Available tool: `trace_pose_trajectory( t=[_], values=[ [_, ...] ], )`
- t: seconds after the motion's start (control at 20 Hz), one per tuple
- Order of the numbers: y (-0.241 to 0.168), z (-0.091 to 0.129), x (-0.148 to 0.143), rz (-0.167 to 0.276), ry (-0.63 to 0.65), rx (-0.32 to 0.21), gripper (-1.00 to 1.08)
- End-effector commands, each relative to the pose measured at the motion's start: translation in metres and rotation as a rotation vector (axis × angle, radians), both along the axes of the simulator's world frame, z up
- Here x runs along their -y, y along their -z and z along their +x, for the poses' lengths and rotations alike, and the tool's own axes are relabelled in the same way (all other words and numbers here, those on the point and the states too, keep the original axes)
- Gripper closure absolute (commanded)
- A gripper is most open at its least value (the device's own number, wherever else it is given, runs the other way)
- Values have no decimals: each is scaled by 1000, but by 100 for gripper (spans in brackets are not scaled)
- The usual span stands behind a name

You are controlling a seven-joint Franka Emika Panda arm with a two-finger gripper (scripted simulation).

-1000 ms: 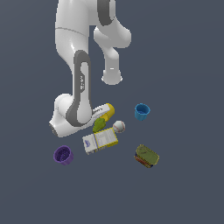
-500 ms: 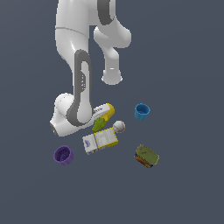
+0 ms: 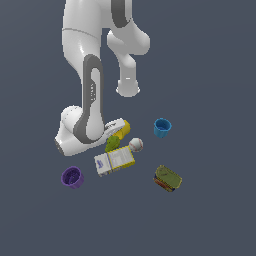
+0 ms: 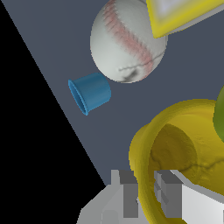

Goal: Pick up a designated object from a clutter of objects.

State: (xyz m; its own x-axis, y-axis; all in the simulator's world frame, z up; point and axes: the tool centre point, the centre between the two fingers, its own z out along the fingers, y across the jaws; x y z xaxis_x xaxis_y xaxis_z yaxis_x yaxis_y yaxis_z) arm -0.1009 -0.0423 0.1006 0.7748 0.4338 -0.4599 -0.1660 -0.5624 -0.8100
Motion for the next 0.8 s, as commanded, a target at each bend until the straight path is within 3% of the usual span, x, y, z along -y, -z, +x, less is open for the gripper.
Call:
trace_pose_trajectory(
  t=[0.0,0.2,0.35,0.75],
  values=[
    [-9,11,3,0,9,32,108],
    [-34,38,11,2,35,118,108],
    [-65,65,21,5,63,211,108],
    [-190,133,62,13,164,550,108]
  ],
)
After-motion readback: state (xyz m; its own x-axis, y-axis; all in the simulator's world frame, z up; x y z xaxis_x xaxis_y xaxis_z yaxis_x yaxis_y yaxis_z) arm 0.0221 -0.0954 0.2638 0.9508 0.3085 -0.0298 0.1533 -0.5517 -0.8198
